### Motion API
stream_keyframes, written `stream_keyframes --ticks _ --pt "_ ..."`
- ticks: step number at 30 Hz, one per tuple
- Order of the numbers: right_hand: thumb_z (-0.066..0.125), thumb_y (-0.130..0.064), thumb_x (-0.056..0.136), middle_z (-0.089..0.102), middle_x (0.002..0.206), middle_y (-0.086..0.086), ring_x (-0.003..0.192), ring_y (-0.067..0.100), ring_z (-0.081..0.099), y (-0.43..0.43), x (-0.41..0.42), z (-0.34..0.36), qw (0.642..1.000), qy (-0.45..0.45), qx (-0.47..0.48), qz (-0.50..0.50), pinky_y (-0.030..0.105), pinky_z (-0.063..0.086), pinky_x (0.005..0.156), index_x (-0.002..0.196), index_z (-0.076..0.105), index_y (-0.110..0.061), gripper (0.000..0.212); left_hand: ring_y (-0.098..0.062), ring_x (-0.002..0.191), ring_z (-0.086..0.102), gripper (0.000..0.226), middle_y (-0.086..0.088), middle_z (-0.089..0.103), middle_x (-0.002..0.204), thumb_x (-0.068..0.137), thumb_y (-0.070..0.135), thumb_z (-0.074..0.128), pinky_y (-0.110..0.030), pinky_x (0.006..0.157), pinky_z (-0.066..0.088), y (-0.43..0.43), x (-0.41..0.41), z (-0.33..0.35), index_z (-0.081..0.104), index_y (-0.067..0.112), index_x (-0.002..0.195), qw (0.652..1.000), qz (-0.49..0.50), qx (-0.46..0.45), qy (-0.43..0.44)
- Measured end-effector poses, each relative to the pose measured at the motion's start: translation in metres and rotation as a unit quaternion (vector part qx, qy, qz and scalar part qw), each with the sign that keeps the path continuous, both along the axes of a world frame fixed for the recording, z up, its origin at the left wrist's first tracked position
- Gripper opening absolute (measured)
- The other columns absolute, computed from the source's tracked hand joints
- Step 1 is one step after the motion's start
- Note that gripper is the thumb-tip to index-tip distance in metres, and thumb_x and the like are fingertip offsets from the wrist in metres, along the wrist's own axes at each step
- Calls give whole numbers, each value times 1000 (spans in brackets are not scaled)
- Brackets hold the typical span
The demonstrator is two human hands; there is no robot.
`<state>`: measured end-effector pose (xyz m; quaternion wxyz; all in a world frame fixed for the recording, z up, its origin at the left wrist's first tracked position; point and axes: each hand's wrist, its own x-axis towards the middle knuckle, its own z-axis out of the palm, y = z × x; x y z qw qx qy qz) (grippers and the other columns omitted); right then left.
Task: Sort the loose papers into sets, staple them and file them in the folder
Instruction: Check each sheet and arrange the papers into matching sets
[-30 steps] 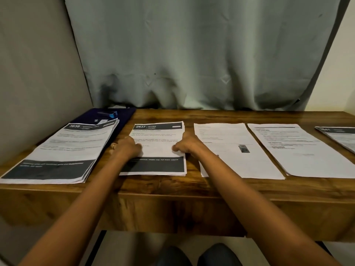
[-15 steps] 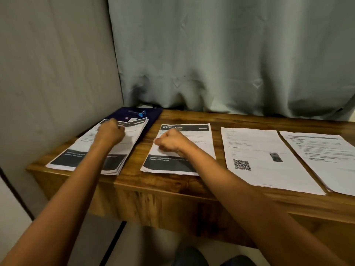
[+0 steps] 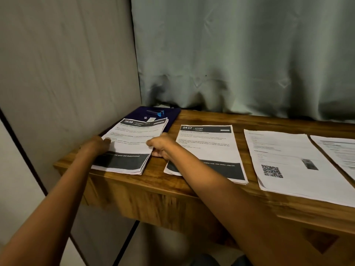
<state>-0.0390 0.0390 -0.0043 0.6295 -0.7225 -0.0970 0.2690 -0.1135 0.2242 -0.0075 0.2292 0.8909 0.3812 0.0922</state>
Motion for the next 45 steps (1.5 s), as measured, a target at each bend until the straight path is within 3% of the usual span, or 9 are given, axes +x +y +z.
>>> stream_keyframes --ticks 4,9,14,17,21,27,32,40,45 --pt "56 4 85 61 124 11 108 28 61 10 -3 -8 999 -41 -13 -34 27 51 63 126 54 -4 41 -39 125 45 47 -25 45 140 100 28 41 -39 102 35 4 3 -3 46 -3 134 1000 -3 2 -11" --pt "51 9 85 63 118 14 102 33 63 9 0 -7 997 -61 7 -44 40 57 80 119 58 -2 36 -39 119 49 40 -24 53 131 97 19 52 -40 98 37 3 5 -1 52 -6 128 994 6 -82 -68" --pt "46 14 87 62 118 17 94 30 62 -19 8 26 991 -96 84 -35 40 55 73 122 56 -3 40 -29 83 61 39 -17 59 104 96 25 56 -37 84 46 -5 -4 34 55 -6 118 933 -41 -299 -197" --pt "47 13 88 62 121 16 96 27 61 -37 14 55 982 -141 120 -28 33 53 69 123 56 -3 40 -15 70 69 35 -17 63 116 94 27 58 -33 78 52 -1 -5 66 59 -1 115 890 -120 -329 -292" --pt "46 12 89 61 125 16 111 32 59 -44 23 76 972 -178 151 -31 43 51 92 122 56 -1 36 -4 74 68 21 -5 62 115 95 19 56 -21 66 54 -19 1 99 59 9 114 846 -141 -287 -427" --pt "48 10 88 60 128 14 118 28 56 -42 24 50 970 -224 89 -13 40 47 101 126 55 1 39 -22 99 65 38 -6 63 120 94 27 58 -39 83 54 -38 -4 79 53 7 126 845 -128 -215 -473" --pt "54 -6 92 60 127 9 116 24 57 -40 25 51 959 -271 79 -14 38 46 101 126 51 -7 34 -17 97 63 44 -6 62 121 94 31 57 -26 73 53 -45 -6 74 49 5 128 835 -130 -178 -505" --pt "45 -12 98 61 125 11 114 27 57 -35 24 60 947 -304 84 -53 47 46 100 120 54 -7 25 -26 99 66 35 -10 63 119 96 31 52 -43 81 56 -52 -11 74 48 7 121 826 -145 -161 -520" --pt "45 -9 96 66 114 11 105 28 61 -45 24 87 936 -330 98 -68 44 50 93 113 60 -7 22 -5 85 68 19 5 64 107 98 23 51 -26 71 58 -51 -16 98 49 13 113 808 -177 -155 -540"
